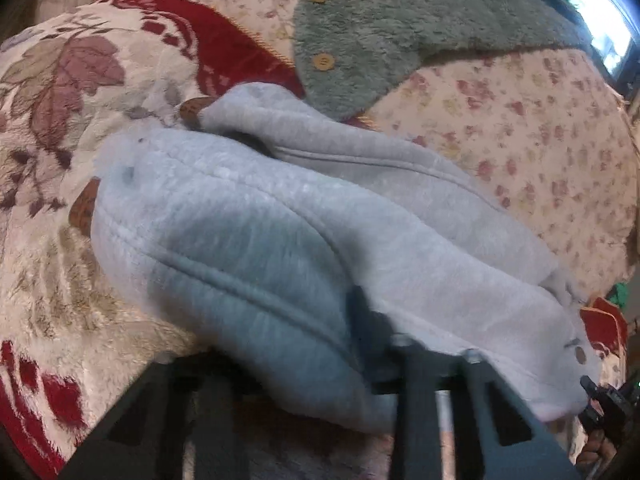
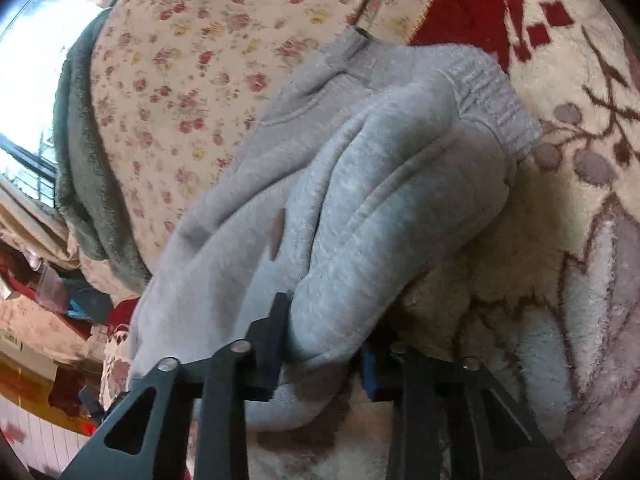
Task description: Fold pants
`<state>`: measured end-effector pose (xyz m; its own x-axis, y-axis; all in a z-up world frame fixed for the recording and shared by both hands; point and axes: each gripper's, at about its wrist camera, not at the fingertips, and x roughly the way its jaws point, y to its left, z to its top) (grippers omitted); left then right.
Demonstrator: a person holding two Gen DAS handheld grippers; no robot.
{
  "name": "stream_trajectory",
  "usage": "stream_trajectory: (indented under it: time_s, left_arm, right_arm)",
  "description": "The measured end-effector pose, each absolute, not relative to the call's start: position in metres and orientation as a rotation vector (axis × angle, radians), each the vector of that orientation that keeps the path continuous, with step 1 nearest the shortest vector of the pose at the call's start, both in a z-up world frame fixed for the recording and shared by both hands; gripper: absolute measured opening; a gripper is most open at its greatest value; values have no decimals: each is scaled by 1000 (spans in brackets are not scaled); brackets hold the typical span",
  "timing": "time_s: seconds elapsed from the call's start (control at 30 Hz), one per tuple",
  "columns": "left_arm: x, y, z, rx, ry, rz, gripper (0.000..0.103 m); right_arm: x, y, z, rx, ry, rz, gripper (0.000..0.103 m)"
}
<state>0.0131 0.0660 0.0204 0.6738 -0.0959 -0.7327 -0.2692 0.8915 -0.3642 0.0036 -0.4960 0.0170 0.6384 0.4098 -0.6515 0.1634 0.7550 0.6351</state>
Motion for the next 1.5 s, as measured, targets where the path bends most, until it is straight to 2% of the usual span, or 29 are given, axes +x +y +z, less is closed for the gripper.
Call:
stream_trajectory:
  time_s: [0.1, 0.33, 0.63, 0.87, 0.93, 1.0, 1.03, 1.1, 1.13, 1.17, 1.2, 1.23, 1.3, 1.37, 1.43, 1.47, 1.5]
  left_arm:
    - [6, 58, 35, -411, 812, 79, 16]
    - [-28, 62, 74, -394, 770, 11, 16]
    - [-73, 66, 81, -381, 786, 16, 16]
    - [-93, 63, 63, -325, 827, 69, 16]
    - [-92, 56, 56, -281, 842, 90, 17]
    - [-92, 50, 53, -248, 842, 111, 17]
    - [-94, 51, 52, -247, 837, 115, 21]
    - [-95, 54, 52, -267, 832, 107, 26]
    - [-95, 56, 51, -280, 829, 106, 33]
    - [-95, 58, 51, -295, 825, 108, 47]
    - [-95, 61, 50, -317, 820, 107, 54]
    - [-95, 63, 50, -338, 813, 106, 63]
    - [-96, 67, 51, -373, 793, 111, 66]
    - [-95, 70, 53, -389, 784, 129, 74]
    - [-94, 78, 55, -429, 774, 147, 76]
    - [-94, 83, 55, -449, 770, 152, 76]
    - [-94, 89, 55, -469, 768, 163, 76]
  right_arm:
    - [-4, -494, 33, 694, 866, 182, 25]
    - [-38, -504, 71, 681, 823, 225, 23]
    - [-104, -500, 99, 616, 847, 280, 17]
    - [-132, -500, 67, 595, 961, 251, 18]
    - [-130, -507, 45, 651, 1025, 171, 23]
    - [-130, -517, 27, 725, 1069, 124, 32]
    - [-132, -523, 24, 749, 1060, 117, 35]
    - [-135, -536, 31, 755, 1003, 87, 48]
    - [-135, -544, 35, 756, 966, 67, 52]
    - [-134, -554, 38, 767, 924, 44, 64]
    - [-133, -562, 39, 790, 896, 30, 75]
    - [-130, -571, 37, 836, 868, 25, 77]
    - [-117, -582, 28, 921, 863, 69, 77]
    - [-106, -586, 19, 965, 884, 92, 77]
    - [-101, -588, 11, 1050, 867, 111, 75]
    - [-100, -589, 11, 1059, 852, 120, 69]
    - [-99, -586, 14, 1044, 849, 120, 45]
